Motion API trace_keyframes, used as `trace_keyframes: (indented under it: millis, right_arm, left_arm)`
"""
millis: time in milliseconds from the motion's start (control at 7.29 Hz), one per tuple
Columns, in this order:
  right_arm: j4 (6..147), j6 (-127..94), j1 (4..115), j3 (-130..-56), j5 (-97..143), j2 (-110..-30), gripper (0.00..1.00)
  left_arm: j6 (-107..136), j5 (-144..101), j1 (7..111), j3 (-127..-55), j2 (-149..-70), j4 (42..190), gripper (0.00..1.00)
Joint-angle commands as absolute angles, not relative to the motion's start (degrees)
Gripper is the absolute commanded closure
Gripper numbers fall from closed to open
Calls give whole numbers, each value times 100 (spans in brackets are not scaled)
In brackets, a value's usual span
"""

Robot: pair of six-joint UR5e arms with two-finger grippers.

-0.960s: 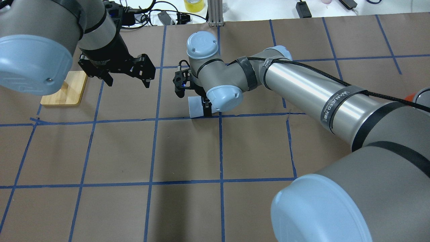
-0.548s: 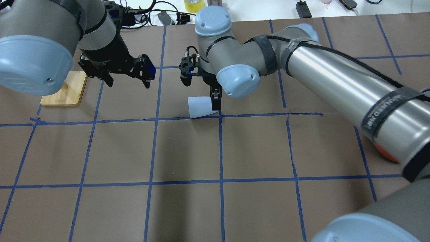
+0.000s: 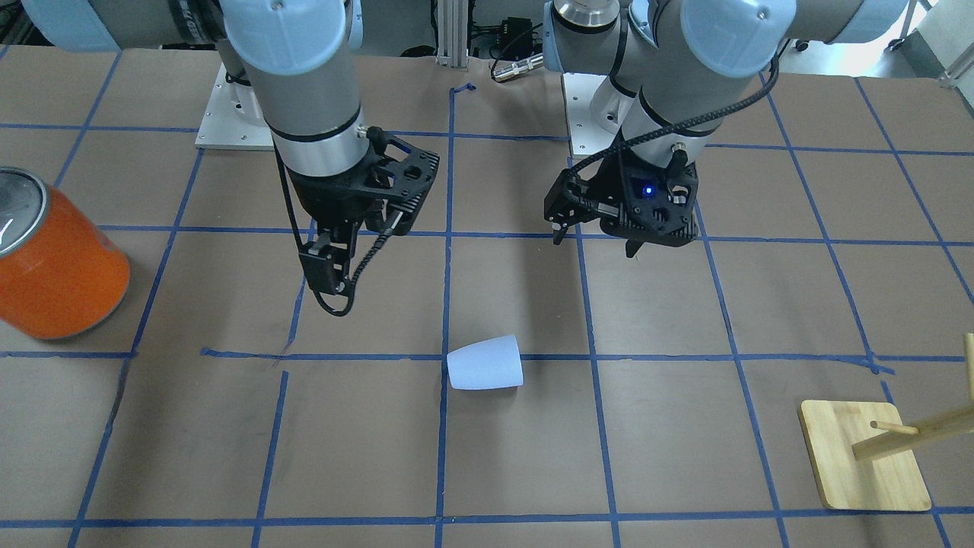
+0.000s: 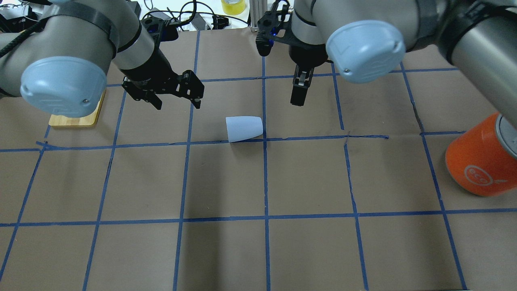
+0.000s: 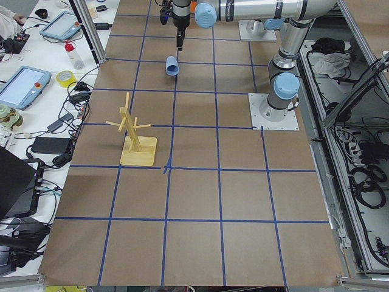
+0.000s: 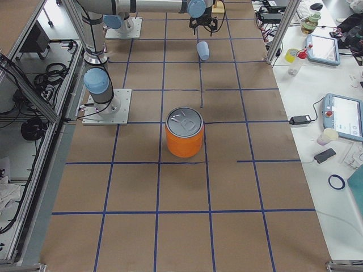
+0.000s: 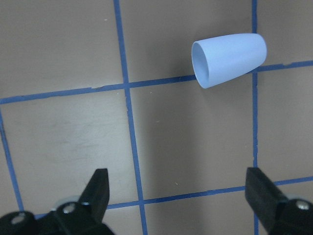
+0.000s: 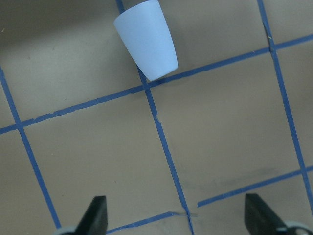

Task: Flip cup
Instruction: 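Release the cup on its side and raise the right gripper away, then reach the left gripper to the lying cup and grasp its closed end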

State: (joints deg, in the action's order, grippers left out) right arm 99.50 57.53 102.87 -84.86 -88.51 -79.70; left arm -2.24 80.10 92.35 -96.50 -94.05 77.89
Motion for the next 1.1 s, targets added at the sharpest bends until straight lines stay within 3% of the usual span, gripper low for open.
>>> trace_keyframes:
  millis: [0, 411, 960]
  right_arm:
    - [9633, 4866, 9846, -8569, -8851, -8358, 0]
    - [9545, 3433, 9642, -8578, -8886, -8647, 0]
    - [9204, 1489, 9114, -8587, -8886, -9060, 0]
  left_arm:
    - [-709, 7034, 8887, -10140, -9614, 7334, 0]
    - [-703, 6373, 8859, -10853, -10360, 5472, 0]
    - [-721, 5231, 8851, -11135, -11047, 4820, 0]
